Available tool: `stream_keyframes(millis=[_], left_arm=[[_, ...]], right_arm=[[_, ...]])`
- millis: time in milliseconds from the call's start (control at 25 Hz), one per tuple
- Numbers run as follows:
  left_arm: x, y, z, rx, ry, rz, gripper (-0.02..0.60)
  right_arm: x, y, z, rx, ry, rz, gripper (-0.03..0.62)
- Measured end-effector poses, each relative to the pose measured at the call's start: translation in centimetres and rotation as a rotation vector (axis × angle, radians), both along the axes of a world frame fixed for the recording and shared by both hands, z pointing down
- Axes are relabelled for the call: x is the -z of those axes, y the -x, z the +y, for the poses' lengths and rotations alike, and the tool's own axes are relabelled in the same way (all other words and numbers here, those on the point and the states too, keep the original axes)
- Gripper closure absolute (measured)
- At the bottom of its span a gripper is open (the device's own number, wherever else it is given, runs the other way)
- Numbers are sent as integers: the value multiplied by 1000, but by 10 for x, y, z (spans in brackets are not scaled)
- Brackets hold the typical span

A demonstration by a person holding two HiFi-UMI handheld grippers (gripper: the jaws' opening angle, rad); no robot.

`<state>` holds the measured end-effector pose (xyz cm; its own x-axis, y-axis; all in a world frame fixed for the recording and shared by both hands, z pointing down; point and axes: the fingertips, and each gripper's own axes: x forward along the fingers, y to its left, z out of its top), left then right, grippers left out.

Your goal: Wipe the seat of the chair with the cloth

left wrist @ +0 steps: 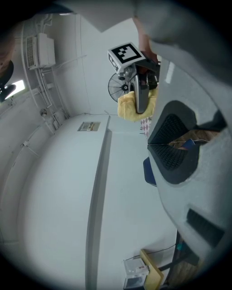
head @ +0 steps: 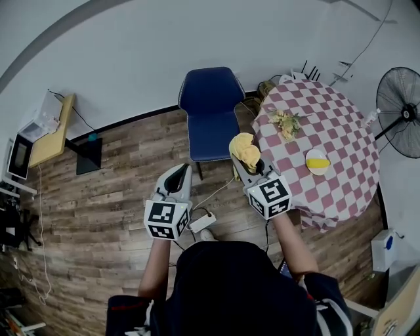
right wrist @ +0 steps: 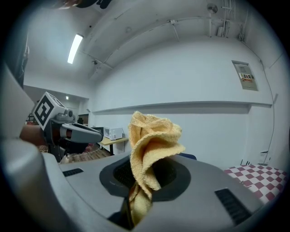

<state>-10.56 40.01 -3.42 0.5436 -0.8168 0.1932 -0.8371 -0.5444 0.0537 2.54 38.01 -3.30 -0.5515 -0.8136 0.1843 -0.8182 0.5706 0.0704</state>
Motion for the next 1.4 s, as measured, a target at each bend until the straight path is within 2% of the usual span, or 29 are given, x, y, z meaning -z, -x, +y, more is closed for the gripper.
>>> stream_keyframes(millis=[360,720,920,1400], left_arm=[[-13,31,-47,-21,28,18,565],[-20,27,-88,-17,81,27,565],[-28,-6,-117,-4,64,8,565],[-24,-98,-226,22,81,-7,565]], right_arm=[[-15,23,-48,-40,35,24,539],[-17,25,-90,-11,53,49,539],[-29,-3,-120,16,45,58,539],[-29,-77,-235,84,68,51,539]])
